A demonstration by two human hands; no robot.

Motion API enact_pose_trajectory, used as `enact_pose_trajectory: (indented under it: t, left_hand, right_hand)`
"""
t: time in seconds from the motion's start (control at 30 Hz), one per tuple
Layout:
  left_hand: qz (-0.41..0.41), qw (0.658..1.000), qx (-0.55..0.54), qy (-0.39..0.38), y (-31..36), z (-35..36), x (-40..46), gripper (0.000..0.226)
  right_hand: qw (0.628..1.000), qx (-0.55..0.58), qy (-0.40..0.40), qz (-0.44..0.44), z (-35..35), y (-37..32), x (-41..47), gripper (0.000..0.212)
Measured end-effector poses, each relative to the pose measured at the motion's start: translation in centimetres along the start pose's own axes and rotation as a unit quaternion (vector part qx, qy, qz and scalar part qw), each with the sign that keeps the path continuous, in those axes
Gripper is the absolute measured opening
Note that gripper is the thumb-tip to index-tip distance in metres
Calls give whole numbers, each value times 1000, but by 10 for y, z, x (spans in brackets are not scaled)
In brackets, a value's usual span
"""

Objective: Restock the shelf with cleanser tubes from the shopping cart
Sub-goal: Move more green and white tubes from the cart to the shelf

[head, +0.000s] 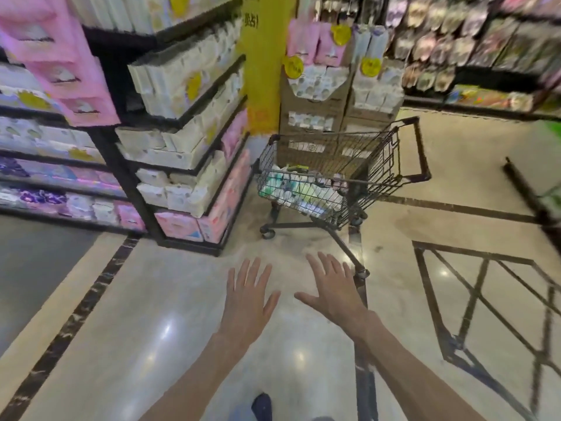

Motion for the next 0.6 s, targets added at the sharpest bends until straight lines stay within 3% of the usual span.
enact_pose_trajectory:
  t: [0.47, 0.6]
  left_hand:
    - [48, 997, -41, -35, 16, 43, 276, 61]
    - [28, 997, -40, -54, 22, 51, 366, 64]
  right_hand:
    - [995, 62, 27, 69, -12, 134, 217, 90]
    - [994, 75, 27, 72, -16, 180, 295, 88]
Point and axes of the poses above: each hand's wrist, its own x-axis towards the middle knuckle, its own z-axis out of the palm, y = z × x, the point moved 9 cm from there along x, towards the middle knuckle, and after that the axes turned 11 degrees about -z, right-handed, at the moved point
